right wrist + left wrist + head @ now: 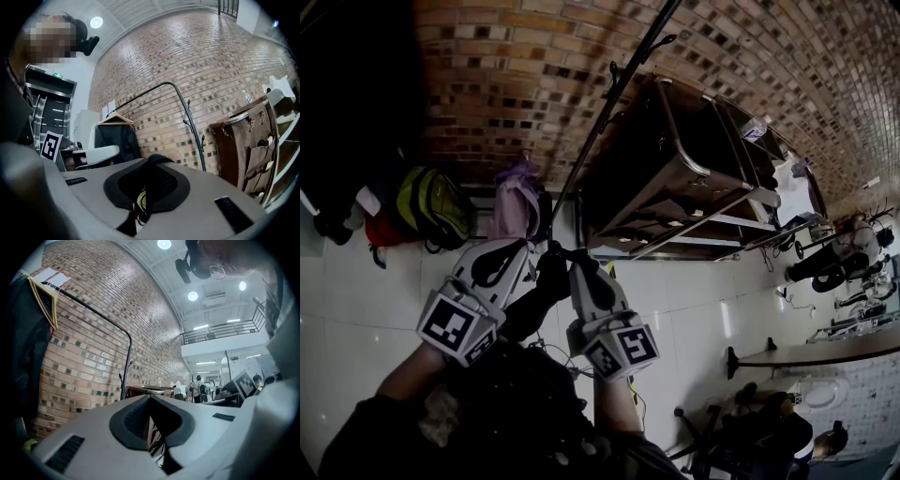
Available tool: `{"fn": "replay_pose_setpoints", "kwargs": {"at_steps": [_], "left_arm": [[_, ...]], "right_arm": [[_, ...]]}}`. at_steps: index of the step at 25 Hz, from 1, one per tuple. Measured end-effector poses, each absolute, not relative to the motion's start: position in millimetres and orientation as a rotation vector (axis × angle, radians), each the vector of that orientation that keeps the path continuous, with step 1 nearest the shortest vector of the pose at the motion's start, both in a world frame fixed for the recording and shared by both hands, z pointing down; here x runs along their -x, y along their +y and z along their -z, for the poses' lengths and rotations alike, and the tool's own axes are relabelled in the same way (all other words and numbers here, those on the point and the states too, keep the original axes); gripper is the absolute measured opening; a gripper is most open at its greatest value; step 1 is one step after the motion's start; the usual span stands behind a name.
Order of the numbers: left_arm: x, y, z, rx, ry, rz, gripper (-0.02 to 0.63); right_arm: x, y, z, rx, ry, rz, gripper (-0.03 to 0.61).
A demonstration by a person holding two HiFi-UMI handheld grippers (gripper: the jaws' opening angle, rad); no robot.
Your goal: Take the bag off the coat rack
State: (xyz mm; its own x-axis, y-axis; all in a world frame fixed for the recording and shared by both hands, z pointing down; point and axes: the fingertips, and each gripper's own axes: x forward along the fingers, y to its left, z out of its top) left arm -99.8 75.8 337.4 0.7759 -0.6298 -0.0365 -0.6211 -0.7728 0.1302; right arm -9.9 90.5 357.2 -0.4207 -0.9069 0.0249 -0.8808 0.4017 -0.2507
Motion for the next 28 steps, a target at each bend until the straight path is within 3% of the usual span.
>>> {"fn": "replay_pose_setpoints", "kwargs": {"at_steps": [28], "left_arm": [[137.8,70.9,-353.1,-2.826,-0.993,0.112,0.018]], "right_arm": [[53.4,94.6,-368.1,1.640,2.540,0.315,0.020]]}}
